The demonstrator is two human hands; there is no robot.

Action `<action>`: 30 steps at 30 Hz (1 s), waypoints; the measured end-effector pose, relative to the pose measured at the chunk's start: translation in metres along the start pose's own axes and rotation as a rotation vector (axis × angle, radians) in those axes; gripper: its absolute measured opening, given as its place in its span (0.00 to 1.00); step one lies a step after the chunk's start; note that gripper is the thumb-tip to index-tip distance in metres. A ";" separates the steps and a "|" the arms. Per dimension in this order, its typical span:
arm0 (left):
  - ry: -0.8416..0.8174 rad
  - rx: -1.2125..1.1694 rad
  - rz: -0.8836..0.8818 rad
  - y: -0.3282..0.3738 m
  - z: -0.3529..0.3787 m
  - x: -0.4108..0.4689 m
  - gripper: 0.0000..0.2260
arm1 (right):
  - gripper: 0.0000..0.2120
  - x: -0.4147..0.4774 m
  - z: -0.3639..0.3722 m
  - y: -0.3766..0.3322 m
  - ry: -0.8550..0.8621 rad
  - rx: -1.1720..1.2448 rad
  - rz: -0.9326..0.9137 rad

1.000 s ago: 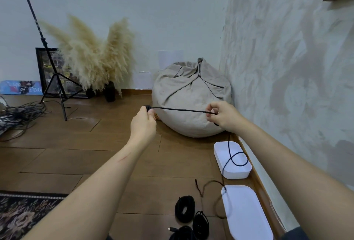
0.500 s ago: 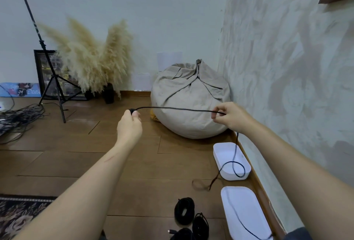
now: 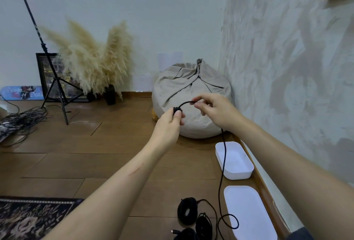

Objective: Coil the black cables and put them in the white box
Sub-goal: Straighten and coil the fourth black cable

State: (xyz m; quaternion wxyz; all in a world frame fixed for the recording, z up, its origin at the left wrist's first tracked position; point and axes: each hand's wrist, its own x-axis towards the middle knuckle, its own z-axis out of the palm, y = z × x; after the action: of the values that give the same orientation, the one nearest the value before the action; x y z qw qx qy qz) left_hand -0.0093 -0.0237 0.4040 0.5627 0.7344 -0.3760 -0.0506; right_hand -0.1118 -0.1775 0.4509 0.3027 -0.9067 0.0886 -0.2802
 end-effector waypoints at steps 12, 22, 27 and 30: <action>-0.213 -0.207 0.089 0.028 0.001 -0.016 0.11 | 0.08 -0.003 -0.001 -0.015 0.055 0.353 0.032; -0.214 -0.244 0.173 0.052 -0.001 -0.022 0.07 | 0.08 -0.006 0.007 -0.003 0.007 0.596 0.168; -0.061 -0.332 0.126 0.062 -0.007 -0.012 0.08 | 0.10 -0.009 0.030 -0.005 -0.087 0.539 0.152; 0.079 -0.365 0.057 0.057 -0.004 -0.002 0.08 | 0.12 -0.012 0.046 -0.017 -0.129 0.483 0.150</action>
State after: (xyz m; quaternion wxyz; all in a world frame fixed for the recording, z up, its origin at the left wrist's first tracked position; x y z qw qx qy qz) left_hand -0.0373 -0.0236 0.4544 0.7022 0.6106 -0.3588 -0.0731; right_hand -0.0958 -0.1367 0.4254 0.5354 -0.8149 0.0668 -0.2116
